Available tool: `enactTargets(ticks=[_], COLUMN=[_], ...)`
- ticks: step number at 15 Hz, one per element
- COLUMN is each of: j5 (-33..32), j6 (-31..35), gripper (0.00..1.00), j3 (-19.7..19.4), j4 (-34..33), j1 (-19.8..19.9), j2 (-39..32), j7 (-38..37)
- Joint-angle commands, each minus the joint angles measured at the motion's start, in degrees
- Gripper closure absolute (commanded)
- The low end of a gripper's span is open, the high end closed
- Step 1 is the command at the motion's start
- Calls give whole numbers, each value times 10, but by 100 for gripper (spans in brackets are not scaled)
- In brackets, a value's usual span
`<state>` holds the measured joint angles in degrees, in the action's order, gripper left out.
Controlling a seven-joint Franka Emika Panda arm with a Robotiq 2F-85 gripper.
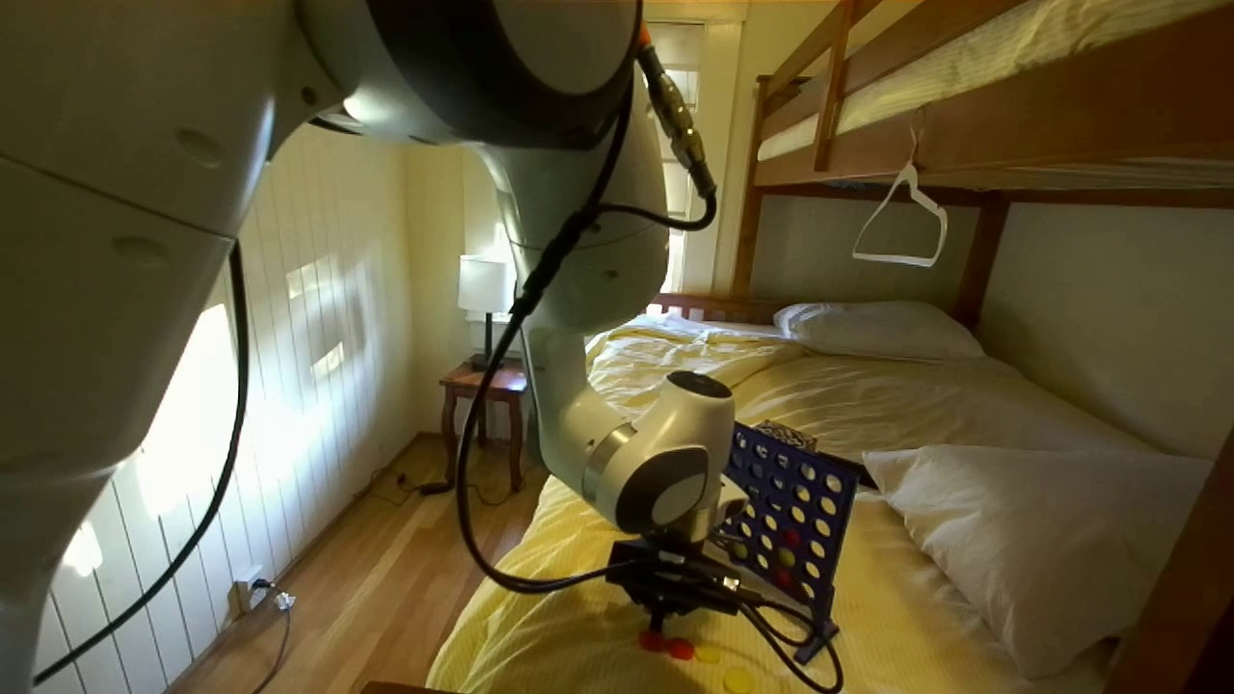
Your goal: Pick up the orange object and put it in the blue object
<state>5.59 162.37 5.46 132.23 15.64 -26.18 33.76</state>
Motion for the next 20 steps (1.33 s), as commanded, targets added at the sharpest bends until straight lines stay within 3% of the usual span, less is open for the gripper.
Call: enactTargets(ticks=[1,10,12,20], j5=[-7,-1,3,31], j6=[17,-9,-15,-54], gripper=[67,4,0,0], j3=[12,31,41,62], j4=[12,21,22,30], j1=[18,39,46,63], j2=[12,21,21,38], j7=[-1,18,23,42])
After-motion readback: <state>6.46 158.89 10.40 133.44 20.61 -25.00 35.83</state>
